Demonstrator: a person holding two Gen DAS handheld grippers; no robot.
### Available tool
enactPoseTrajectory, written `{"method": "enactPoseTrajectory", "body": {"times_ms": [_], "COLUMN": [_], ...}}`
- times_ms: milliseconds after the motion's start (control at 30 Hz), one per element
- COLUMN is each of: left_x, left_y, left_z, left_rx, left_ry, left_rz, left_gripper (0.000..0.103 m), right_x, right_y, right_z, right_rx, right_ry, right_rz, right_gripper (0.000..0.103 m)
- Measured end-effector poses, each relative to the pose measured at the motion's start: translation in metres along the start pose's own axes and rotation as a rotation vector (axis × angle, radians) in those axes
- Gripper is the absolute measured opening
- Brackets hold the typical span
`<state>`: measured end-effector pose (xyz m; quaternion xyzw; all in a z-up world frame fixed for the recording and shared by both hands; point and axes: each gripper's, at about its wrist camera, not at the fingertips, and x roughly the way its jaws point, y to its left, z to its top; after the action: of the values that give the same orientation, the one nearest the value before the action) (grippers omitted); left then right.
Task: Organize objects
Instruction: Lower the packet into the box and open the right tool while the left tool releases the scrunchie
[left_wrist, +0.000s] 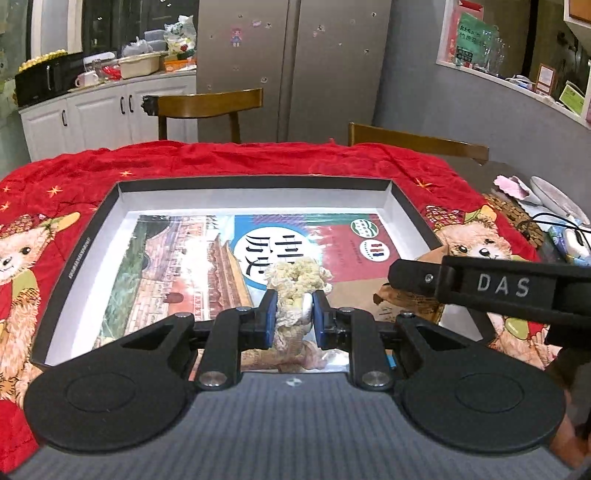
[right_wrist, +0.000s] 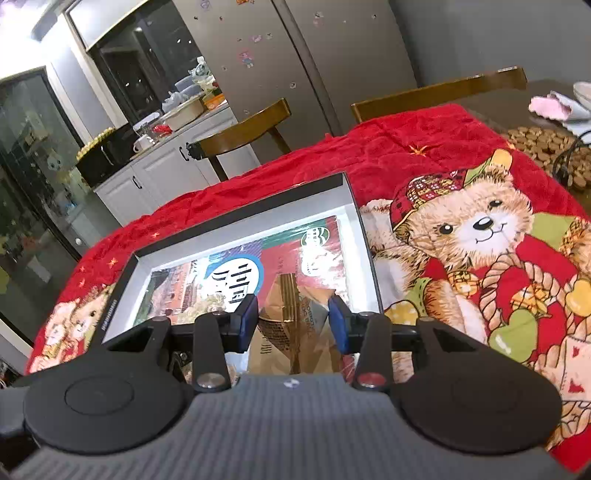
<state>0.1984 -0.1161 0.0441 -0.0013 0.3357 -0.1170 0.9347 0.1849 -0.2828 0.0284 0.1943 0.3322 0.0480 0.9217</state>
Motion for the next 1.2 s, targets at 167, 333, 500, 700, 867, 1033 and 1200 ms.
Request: {"method": "enactPoseTrajectory", "body": {"times_ms": [167,333,500,700,867,1033,1200], "left_x": [0.003,0.007,0.012,0.017,0.02,0.021,0.014], "left_y": [0.001,0.005,0.007,0.011,0.011,0.012,0.013], "left_z": [0.0,0.0,-0.001,-0.001,-0.002,0.0,0.005], "left_rx": [0.003,-0.013,-0.026,-0.044,-0.048,-0.055,-0.051], "left_ry": [0.013,0.031,0.057,0.078,0.089,0.098,0.083], "left_rz": [0.009,0.014,0.0,-0.004,-0.009,-0.018,-0.033], "left_gripper": [0.024,0.024,0.024,0.024,0.025,0.029,0.045], "right_x": [0.005,0.008,0.011,0.011,0.011,0.006,-0.003], "right_y": [-0.004,-0.004,-0.004,-0.005,-0.004,-0.003,-0.001], "right_z": [0.0,-0.001,-0.002,-0.001,-0.001,0.0,0.005], "right_rx": [0.015,0.018,0.019,0.018,0.016,0.014,0.014], "right_ry": [0.023,0.042,0.05,0.054,0.061,0.042,0.005], "right_rz": [-0.011,0.0,-0.004,-0.007,-0.002,0.013,0.061], "right_gripper": [0.046,0.046,0.046,0.046,0.05,0.061,0.068]}}
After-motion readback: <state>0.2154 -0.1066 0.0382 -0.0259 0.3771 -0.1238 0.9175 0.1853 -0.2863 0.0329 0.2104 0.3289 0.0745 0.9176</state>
